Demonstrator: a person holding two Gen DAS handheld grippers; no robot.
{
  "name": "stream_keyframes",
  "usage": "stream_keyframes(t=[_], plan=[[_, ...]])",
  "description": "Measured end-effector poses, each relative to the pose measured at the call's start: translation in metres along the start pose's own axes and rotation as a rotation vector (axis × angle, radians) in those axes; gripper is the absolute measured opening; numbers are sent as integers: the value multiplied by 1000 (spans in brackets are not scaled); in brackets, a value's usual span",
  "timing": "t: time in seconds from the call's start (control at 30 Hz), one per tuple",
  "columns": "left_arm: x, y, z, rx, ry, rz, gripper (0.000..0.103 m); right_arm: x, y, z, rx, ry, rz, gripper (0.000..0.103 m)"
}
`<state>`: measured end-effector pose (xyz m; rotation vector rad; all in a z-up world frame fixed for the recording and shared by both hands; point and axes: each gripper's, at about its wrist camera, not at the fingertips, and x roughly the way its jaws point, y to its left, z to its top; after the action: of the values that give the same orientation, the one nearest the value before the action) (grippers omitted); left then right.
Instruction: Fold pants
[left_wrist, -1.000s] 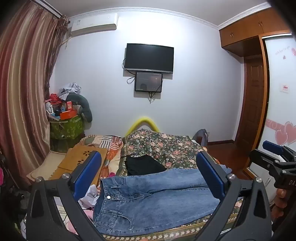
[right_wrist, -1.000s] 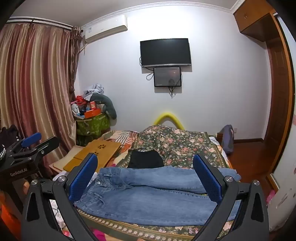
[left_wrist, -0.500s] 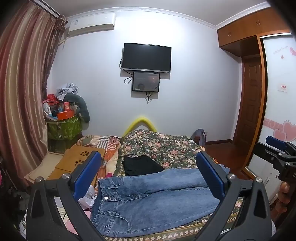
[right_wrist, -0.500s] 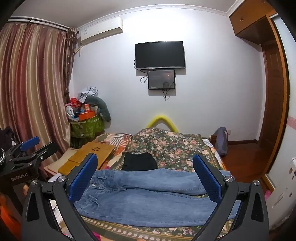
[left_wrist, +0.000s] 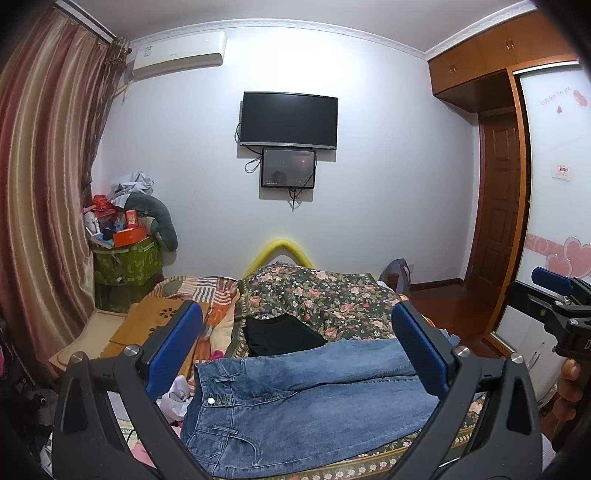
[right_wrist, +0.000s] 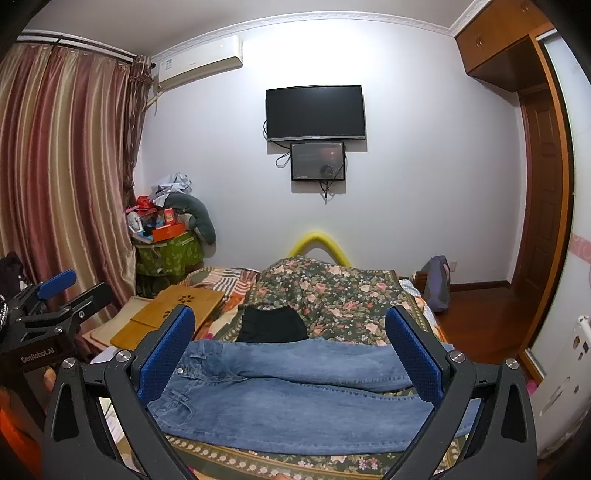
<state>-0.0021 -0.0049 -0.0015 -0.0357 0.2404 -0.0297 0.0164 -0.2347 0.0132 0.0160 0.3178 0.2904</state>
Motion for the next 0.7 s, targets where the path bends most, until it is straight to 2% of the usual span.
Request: stream_keyframes(t=[0.7], plan=[[2,-3,0,0,3,2,103,-2,-2,3,3,0,-4,102]])
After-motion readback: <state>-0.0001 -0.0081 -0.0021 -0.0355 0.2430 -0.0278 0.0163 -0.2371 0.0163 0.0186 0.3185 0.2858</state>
